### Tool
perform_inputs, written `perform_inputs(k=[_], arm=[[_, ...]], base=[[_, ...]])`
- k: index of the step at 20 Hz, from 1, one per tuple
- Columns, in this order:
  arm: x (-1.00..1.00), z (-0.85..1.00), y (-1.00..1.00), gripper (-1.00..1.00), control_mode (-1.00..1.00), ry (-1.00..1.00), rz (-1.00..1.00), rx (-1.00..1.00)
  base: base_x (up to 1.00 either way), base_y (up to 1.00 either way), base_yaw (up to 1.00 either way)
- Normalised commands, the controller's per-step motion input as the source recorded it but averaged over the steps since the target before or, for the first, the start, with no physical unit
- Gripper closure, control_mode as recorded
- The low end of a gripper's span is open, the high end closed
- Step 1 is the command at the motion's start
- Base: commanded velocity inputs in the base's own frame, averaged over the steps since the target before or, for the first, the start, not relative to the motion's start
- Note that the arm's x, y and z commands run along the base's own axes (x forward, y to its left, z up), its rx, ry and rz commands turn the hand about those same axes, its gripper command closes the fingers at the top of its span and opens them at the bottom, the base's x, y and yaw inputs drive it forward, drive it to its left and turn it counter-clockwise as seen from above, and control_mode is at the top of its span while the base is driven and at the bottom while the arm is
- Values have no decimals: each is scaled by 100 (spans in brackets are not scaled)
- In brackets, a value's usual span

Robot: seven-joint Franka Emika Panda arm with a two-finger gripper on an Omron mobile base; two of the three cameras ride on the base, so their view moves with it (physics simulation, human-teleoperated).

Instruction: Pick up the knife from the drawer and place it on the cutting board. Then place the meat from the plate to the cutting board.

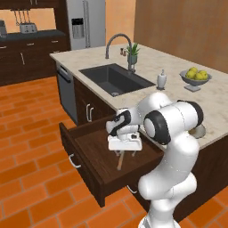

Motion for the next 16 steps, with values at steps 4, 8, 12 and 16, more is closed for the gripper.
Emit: perform_inputs(k=[4,8,12,16], arm=[[18,-62,0,-100,-100,-15,0,-5],[23,-52,0,-100,-100,-22,1,-2],[36,-37,0,-100,-100,-16,0,0],[45,-40,0,-100,-100,-12,0,0]], base=[[0,0,0],[0,0,0],[0,0,0],[0,0,0]])
